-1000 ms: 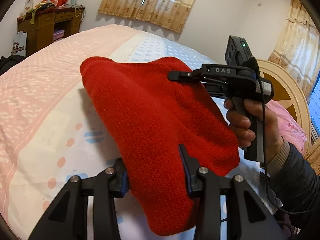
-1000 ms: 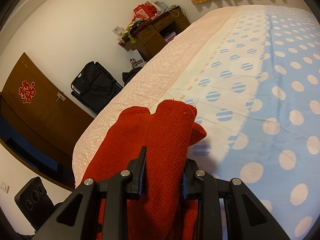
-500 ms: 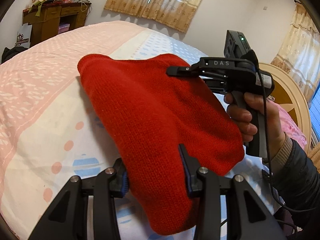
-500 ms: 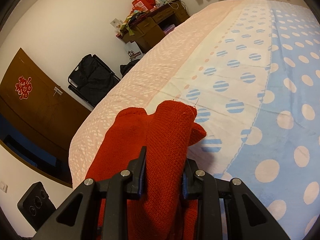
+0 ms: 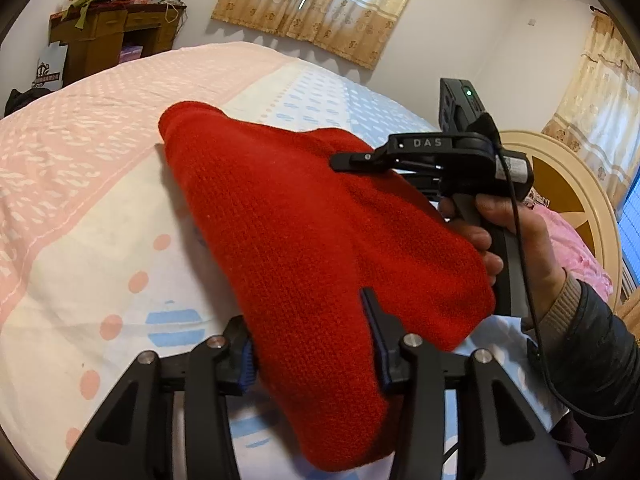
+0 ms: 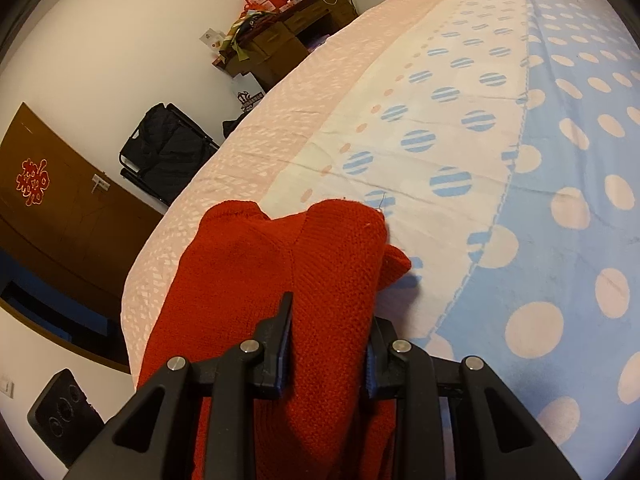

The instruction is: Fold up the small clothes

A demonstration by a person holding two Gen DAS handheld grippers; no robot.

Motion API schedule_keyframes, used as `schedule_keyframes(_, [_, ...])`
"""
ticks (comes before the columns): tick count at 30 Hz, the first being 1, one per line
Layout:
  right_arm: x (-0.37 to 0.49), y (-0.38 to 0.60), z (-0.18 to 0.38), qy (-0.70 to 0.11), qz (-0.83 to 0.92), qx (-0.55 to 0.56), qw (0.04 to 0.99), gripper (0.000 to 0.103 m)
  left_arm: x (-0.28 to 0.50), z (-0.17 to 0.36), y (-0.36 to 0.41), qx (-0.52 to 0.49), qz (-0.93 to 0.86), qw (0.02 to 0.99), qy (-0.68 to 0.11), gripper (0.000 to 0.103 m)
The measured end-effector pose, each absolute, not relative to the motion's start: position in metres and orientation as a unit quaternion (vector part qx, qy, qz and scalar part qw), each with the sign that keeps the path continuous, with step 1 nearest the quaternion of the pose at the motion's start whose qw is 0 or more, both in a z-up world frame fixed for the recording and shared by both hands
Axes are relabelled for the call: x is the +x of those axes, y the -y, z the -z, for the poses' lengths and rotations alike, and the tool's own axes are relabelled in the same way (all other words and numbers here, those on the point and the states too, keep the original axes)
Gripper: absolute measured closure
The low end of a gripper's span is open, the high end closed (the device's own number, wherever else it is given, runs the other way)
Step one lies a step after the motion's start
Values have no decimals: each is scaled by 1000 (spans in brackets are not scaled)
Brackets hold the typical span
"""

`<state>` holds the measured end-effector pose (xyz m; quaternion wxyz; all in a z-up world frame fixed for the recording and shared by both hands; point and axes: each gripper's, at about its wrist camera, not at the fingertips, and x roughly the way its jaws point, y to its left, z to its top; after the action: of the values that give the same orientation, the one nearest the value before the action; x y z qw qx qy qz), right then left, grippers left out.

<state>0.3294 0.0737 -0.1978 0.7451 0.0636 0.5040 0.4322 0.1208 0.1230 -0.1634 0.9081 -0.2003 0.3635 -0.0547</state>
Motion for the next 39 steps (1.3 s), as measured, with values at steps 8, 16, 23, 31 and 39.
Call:
schedule_keyframes(8, [328, -76, 198, -507, -414, 48, 755, 68, 122, 159, -121, -193, 38, 909, -368, 47])
schedule_keyframes(16, [305, -49, 160, -444, -390, 30, 806, 63, 113, 132, -132, -176, 8, 927, -331, 42])
schedule_keyframes(23, [237, -35, 146, -421, -475, 17, 773, 55, 121, 149, -144, -160, -46, 921, -354, 31])
schedule_keyframes(31, [219, -38, 179, -439, -415, -62, 794, 55, 113, 160, -150, -172, -57, 918, -352, 18])
schedule_keyframes(39, [167, -4, 128, -347, -362, -40, 864, 50, 86, 131, -137, -126, -88, 937, -312, 15])
